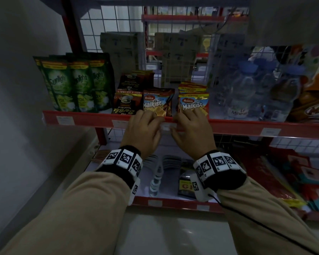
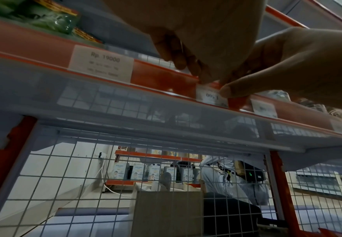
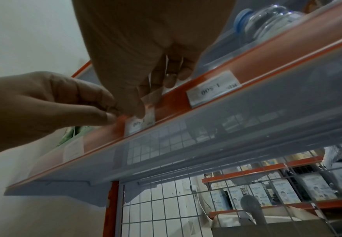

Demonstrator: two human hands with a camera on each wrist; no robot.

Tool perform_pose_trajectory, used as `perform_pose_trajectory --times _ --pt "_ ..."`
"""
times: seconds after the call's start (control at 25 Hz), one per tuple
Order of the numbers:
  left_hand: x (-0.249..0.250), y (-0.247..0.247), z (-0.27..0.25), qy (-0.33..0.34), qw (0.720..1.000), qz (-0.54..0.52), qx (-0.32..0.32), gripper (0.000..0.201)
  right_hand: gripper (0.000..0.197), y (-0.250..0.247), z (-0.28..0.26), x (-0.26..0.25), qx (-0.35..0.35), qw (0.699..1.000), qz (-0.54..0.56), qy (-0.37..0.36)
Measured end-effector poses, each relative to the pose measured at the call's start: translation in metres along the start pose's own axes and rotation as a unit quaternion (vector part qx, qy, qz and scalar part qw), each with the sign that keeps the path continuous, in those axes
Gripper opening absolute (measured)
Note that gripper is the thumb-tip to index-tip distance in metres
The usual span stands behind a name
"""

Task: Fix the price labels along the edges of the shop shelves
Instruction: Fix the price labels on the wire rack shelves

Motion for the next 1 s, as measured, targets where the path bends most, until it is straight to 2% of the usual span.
perform_pose_trajectory --times 0.2,0.4,0.64,0.8,0.88,1.0 --pt "-0.001 0.000 -0.001 0.015 1.000 -0.021 0.000 0.023 0.022 0.003 -0.001 -0.006 -0.004 0.999 -0.031 0.023" --pt "-0.004 0.004 -0.004 0.023 1.000 -0.016 -0.005 0.025 0.029 0.019 0.003 -0.007 -0.067 0.991 -0.099 0.058" --pt "-0.009 0.005 0.003 0.015 0.999 -0.043 -0.023 0.020 0.021 0.017 0.008 -0.001 -0.089 0.987 -0.068 0.111" --pt "-0.011 0.006 0.004 0.014 0.997 -0.063 -0.033 0.019 0.021 0.020 0.012 -0.003 -0.143 0.979 -0.084 0.116" --pt "-0.012 0.005 0.003 0.022 0.996 -0.084 -0.024 0.021 0.015 0.016 0.018 0.000 -0.161 0.978 -0.032 0.129" --pt "-0.022 -0.002 0.008 0.005 0.989 -0.149 0.000 0.023 0.008 0.010 0.029 0.005 -0.163 0.964 0.117 0.174"
Point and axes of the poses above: each hand's wrist, its own z-axis towards the middle knuckle, its own y-axis out of the palm, x = y × z, the point moved 10 cm from there along z, towards the middle knuckle, and after that the axes turned 9 degrees about y, right-handed, at the moved point
